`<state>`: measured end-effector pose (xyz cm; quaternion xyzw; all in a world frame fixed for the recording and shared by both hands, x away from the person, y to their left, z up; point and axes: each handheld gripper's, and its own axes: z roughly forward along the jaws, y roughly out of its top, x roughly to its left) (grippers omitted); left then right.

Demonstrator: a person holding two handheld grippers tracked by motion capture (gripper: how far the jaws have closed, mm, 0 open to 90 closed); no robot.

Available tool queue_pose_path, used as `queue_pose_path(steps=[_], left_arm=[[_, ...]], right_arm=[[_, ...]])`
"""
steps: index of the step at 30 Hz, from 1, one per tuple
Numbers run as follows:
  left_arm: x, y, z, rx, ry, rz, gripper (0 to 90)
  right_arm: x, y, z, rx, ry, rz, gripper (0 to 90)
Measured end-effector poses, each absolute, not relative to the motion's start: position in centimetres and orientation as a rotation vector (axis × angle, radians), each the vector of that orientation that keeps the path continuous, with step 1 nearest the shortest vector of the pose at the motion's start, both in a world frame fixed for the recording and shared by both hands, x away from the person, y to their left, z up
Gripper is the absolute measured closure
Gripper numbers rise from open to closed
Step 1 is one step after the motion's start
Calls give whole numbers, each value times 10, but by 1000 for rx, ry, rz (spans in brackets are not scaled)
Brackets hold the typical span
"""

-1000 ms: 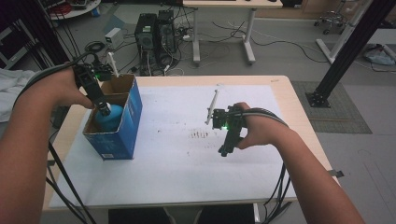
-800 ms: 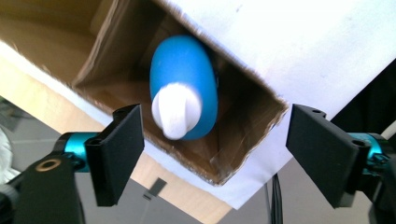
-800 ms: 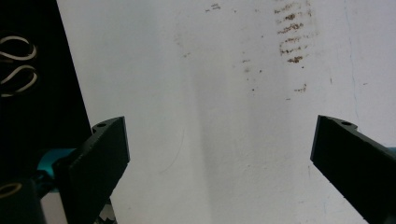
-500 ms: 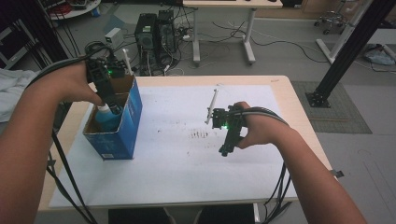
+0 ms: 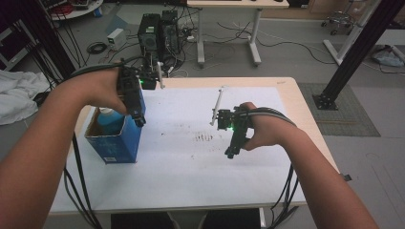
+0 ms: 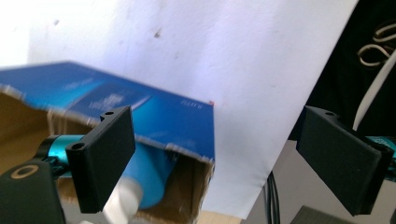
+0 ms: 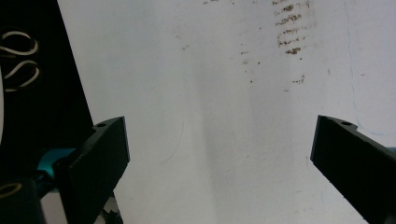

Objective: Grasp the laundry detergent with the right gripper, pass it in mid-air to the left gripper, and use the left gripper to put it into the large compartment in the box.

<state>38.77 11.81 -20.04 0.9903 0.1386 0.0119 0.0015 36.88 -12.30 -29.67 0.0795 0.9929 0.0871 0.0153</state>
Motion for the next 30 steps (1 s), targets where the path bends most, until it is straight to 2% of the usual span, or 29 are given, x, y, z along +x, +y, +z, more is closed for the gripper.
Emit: queue_pose_path(steps=[4, 12, 16, 30], left_arm=[[387, 110, -206, 3111, 385, 22, 92], [392, 89, -243, 3136, 285, -39, 79], [393, 87, -253, 3130, 268, -33, 52], [399, 86, -277, 3110, 199, -68, 52]], right_arm=[[369, -123, -297, 245, 3093, 252, 37], [374, -125, -301, 263, 3102, 203, 37], [376, -126, -304, 271, 3105, 188, 37], [386, -123, -312, 284, 3110, 155, 37]])
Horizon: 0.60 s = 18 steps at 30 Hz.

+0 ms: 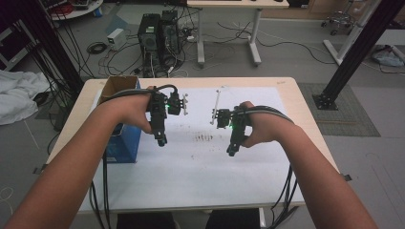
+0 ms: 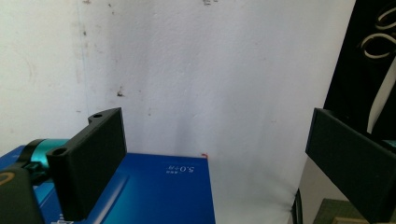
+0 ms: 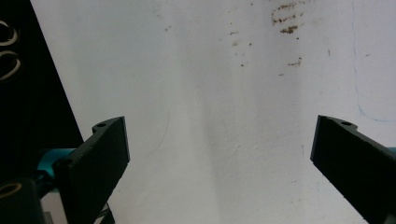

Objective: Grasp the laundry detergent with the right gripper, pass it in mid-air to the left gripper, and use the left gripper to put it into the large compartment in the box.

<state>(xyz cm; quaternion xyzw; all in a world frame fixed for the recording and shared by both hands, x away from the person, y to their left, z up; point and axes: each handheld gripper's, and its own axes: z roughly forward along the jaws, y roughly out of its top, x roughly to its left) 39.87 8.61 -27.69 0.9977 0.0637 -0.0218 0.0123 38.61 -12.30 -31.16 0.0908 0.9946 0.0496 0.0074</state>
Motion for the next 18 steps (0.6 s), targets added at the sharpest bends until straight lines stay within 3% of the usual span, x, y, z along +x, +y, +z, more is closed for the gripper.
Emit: queue_pose_path(steps=[18], left_arm=[[395, 83, -276, 3101, 174, -45, 52]], right_arm=[[389, -126, -311, 294, 3105, 168, 37]])
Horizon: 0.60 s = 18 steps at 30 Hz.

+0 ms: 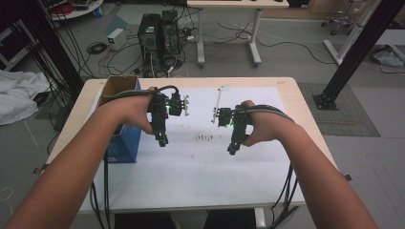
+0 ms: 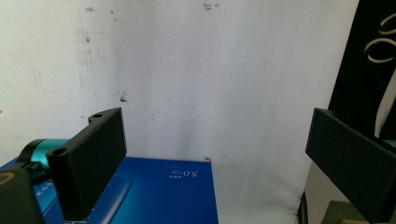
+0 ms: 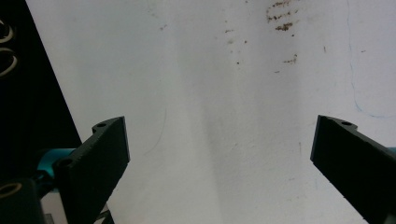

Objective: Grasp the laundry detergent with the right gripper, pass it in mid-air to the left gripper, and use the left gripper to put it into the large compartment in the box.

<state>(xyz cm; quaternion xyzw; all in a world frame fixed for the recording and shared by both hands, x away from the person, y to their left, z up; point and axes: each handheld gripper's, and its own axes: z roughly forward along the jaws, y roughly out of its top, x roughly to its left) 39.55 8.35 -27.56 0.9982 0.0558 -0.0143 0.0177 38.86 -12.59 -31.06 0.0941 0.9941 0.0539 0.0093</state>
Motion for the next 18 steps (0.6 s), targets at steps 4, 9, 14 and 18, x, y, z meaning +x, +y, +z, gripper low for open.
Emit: queue_pose_path(steps=[4, 9, 14, 18], left_arm=[[396, 82, -275, 3101, 177, -42, 52], [397, 80, -275, 3106, 173, -44, 52], [396, 80, -275, 3106, 174, -49, 52], [396, 80, -275, 3106, 172, -43, 52]], right_arm=[[388, -127, -309, 300, 3100, 169, 37], [388, -130, -309, 302, 3098, 170, 38], [388, -131, -308, 298, 3103, 165, 37], [387, -130, -308, 297, 3103, 171, 37]])
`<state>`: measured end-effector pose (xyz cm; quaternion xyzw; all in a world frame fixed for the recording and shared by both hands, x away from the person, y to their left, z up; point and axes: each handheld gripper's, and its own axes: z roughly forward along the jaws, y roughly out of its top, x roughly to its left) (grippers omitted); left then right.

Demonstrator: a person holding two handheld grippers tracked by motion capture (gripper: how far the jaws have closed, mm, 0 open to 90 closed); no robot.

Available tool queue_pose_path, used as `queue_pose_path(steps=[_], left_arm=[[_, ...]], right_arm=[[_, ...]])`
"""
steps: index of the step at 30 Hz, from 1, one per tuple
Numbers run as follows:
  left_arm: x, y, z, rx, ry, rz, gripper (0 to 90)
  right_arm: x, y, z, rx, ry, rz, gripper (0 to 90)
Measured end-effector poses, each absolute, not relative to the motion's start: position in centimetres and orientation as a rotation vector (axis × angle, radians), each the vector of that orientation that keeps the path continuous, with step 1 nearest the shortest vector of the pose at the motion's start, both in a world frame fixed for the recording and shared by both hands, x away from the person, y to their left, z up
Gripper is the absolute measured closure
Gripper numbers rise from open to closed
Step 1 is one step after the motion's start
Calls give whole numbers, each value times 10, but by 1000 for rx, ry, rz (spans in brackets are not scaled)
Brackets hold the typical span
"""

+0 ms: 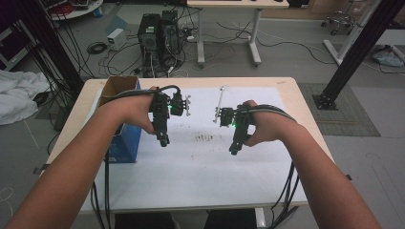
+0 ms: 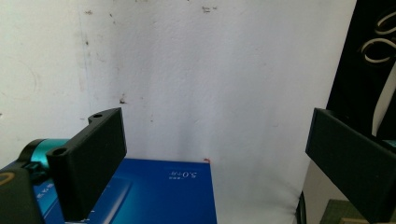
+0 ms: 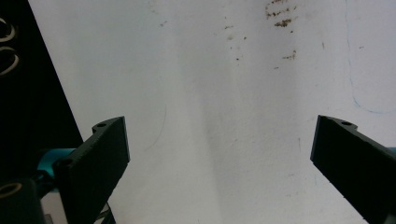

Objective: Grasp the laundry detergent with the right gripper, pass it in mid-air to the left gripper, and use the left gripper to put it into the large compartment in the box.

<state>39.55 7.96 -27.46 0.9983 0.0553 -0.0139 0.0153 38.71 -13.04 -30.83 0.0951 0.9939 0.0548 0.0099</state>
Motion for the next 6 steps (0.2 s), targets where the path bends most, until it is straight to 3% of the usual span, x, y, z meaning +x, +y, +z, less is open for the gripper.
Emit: queue_pose_path(steps=[6], left_arm=[[394, 80, -273, 3108, 167, -45, 52]], right_arm=[[385, -131, -307, 300, 3101, 166, 37]])
